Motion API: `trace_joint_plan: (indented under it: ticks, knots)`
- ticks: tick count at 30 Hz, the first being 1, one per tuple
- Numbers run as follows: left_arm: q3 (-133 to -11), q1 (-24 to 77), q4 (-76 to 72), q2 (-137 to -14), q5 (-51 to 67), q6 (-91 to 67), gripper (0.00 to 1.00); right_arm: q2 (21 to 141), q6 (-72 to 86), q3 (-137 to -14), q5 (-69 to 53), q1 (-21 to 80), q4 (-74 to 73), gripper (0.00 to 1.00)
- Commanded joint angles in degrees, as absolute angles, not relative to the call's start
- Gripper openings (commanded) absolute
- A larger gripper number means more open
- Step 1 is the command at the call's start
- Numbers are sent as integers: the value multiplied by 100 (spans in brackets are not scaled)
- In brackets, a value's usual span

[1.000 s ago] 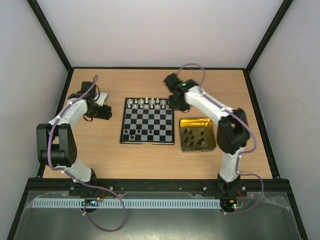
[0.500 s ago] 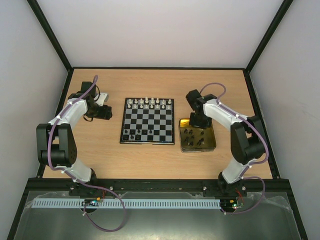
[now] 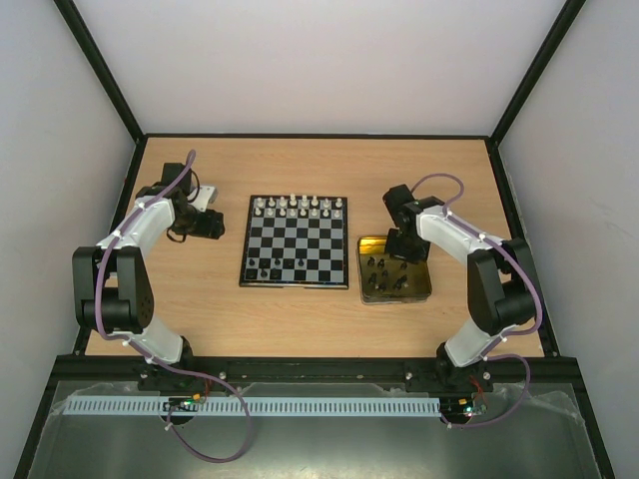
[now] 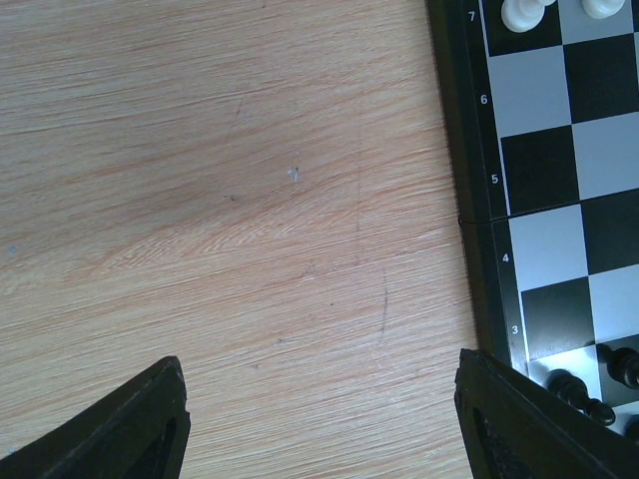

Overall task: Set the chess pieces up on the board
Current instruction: Pick up the chess piece from the storage box.

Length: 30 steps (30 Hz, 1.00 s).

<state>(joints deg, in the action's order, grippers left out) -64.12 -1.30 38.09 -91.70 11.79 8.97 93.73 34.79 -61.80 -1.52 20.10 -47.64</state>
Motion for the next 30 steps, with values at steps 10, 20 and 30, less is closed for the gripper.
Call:
trace_joint_plan:
  ticks: [10,20,30]
  knots:
    - [-6666,-123,4045,-9151,1191,1020,73,9222,3449,-5803,-304,1772,-4432,25]
    - [-6768,-115,4095,-9193,1182,1002,73,9260,3411,-5619,-356,1672,-4249,20]
    - [-6759,-108,4089,-9172,1170,998,73,9231,3384,-5582,-342,1617,-4240,9]
